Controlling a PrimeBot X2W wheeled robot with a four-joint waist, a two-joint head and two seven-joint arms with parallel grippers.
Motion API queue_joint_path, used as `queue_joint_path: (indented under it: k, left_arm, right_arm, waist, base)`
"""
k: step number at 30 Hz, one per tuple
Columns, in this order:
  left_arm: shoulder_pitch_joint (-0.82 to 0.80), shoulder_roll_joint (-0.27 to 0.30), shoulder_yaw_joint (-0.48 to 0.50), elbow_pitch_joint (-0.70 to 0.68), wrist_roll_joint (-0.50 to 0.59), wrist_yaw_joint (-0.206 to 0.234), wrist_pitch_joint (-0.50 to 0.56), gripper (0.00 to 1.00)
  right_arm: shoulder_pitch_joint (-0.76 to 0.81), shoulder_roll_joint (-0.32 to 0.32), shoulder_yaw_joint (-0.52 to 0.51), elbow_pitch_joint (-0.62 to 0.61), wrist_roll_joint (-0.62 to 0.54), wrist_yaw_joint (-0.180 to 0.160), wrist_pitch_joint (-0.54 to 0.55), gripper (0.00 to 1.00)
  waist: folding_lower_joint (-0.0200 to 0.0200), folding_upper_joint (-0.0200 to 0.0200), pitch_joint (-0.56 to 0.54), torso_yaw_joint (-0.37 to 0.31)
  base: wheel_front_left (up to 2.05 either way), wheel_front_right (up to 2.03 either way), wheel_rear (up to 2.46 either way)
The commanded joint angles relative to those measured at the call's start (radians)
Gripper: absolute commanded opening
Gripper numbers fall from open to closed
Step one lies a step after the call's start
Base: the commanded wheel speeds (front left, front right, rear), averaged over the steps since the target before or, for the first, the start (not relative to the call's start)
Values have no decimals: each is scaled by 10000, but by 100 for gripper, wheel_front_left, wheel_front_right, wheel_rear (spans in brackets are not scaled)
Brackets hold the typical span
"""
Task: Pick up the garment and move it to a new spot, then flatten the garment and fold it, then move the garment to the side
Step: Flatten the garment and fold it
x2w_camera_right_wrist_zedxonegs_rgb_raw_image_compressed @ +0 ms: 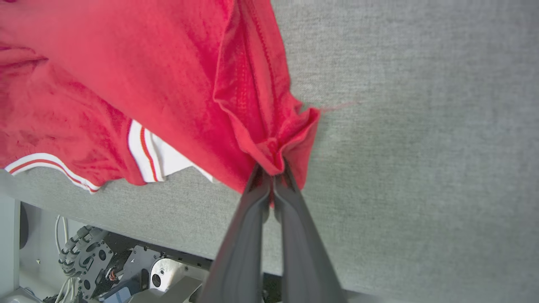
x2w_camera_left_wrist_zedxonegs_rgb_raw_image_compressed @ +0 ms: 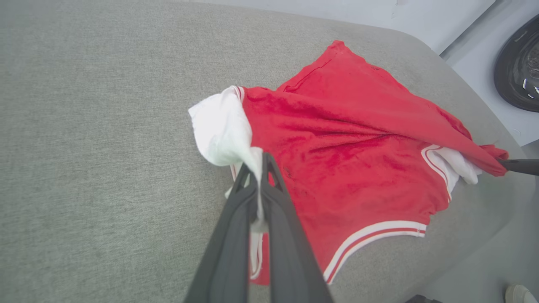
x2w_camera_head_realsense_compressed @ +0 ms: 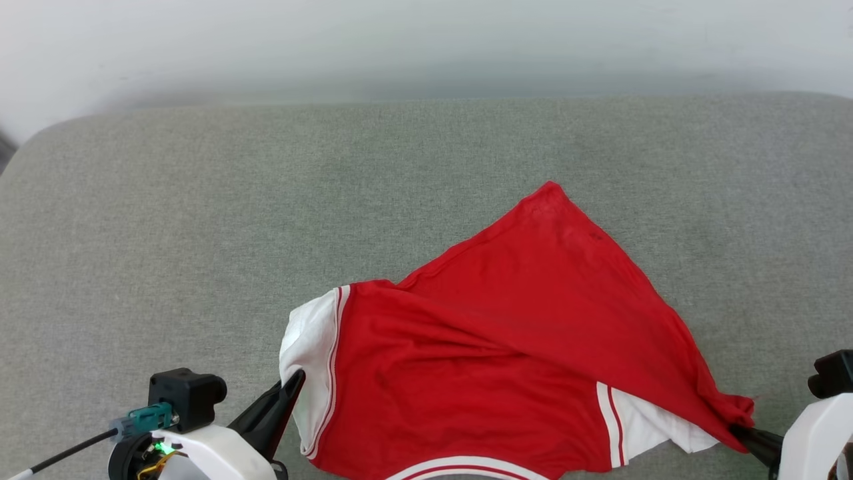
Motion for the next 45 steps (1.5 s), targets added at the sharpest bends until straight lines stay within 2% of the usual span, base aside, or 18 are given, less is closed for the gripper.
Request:
queue_joint_path:
  k: [1,2,7,13,17,20,26,35,45]
  left_arm:
    - [83,-66,27,37,-5,76,-88,0]
    - [96,-96,43,67,2,119,-108,0]
    - [122,-56,12,3,139,243,-123,0]
    - [-40,-1,-19,-271,298,368,-52,0]
    - [-229,-34,-115,-491,440,418,1,0]
    - [-448,-97,-192,-678,538,370,41,0]
    - [-1017,-209,-434,-782,740,214,142,0]
    - [-1785,-542,-852,-878,971,-95,212,0]
    - [-2163,-957,-1204,-665,1009,-299,31,0]
  right_arm:
    - [76,78,39,-21,21,-3,-190,41]
    - [27,128,13,-2,61,-3,-301,100]
    - [-457,-87,184,-431,173,-3,-432,100]
    - [-1172,-424,244,-1275,199,-3,-109,100]
    - [-2109,-339,424,-1786,114,-2,388,100]
    - [-3093,-257,587,-1675,-270,-3,824,100]
    - [-5375,314,843,-343,-747,-3,1583,100]
    - [-7795,23,1278,1994,-1585,-3,1972,100]
    - [-8769,-451,2098,3539,-1863,-2,2056,100]
  waist:
    - [1,-1,-32,-8]
    - [1,-1,-53,-14]
    - [1,-1,-71,-22]
    - [1,-1,54,147]
    - [1,-1,334,392]
    - [1,-1,707,656]
    - [1,-1,1648,1366]
    - [1,-1,2789,2523]
    - [1,-1,3481,3234]
  base:
    - [0,0,0]
    - [0,0,0]
    - [0,0,0]
    - [0,0,0]
    - [0,0,0]
    - [0,0,0]
    - [0,0,0]
    - [0,0,0]
    - [0,0,0]
